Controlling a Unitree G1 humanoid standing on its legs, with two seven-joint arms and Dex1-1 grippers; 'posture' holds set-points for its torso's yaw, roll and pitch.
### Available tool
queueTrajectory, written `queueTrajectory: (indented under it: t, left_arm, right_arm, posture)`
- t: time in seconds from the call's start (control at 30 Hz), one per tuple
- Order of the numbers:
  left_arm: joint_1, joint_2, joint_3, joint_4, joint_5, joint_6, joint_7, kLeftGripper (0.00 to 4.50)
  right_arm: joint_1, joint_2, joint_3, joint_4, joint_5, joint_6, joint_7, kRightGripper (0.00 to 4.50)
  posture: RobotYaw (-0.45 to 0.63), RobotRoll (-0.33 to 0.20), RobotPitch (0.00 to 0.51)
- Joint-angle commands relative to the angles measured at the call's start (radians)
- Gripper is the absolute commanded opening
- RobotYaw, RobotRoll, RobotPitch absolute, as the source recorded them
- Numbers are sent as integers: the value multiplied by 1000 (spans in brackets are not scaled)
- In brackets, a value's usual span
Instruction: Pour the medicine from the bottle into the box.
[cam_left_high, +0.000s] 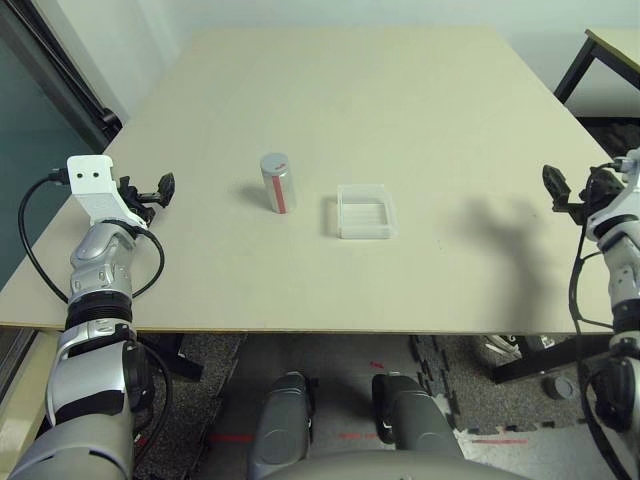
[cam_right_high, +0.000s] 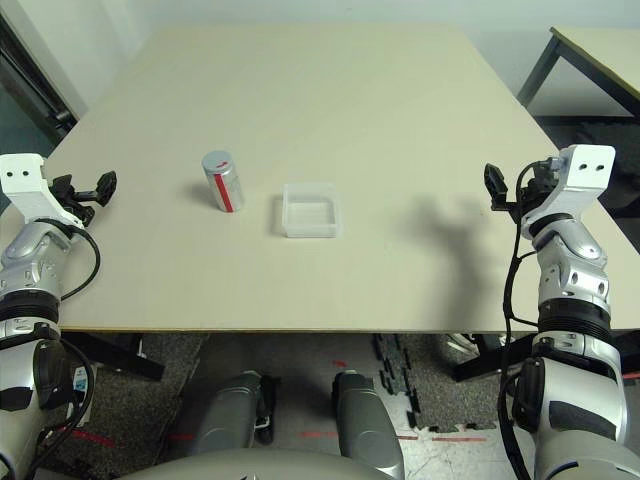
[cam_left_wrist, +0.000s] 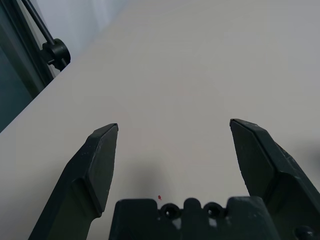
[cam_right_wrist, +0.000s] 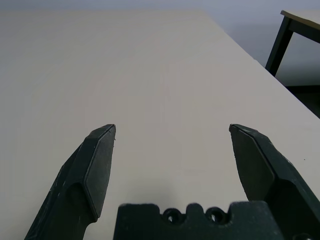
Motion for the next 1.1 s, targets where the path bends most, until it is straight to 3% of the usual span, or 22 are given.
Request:
queueTrajectory:
  t: [0.03, 0.3, 0.53, 0.83, 0.93, 1.1]
  left_arm:
    - [2, 23, 10, 20, -4, 3, 1, 4480]
    - [-91, 30, -23, 99, 6, 8, -54, 4480]
    - [-119, 75, -46, 35, -18, 92, -208, 4480]
    - [-21, 122, -97, -322, -92, 365, -420, 4480]
    - [41, 120, -124, -480, -125, 450, -474, 4480]
    - [96, 89, -163, -605, -145, 502, -489, 4480]
  right_arm:
    - [20, -1, -18, -5, 15, -1, 8, 4500]
    - [18, -26, -30, -38, 39, 8, 16, 4500]
    - [37, -117, 14, -191, 98, 178, 195, 4500]
    - [75, -159, 120, -476, 169, 402, 427, 4500]
    - [60, -161, 165, -537, 186, 470, 479, 4500]
    - [31, -157, 219, -579, 183, 536, 510, 4500]
  posture:
    - [47, 0, 98]
    - [17, 0, 103]
    - [37, 0, 91]
    - [36, 0, 79]
    - [36, 0, 78]
    - [31, 0, 71]
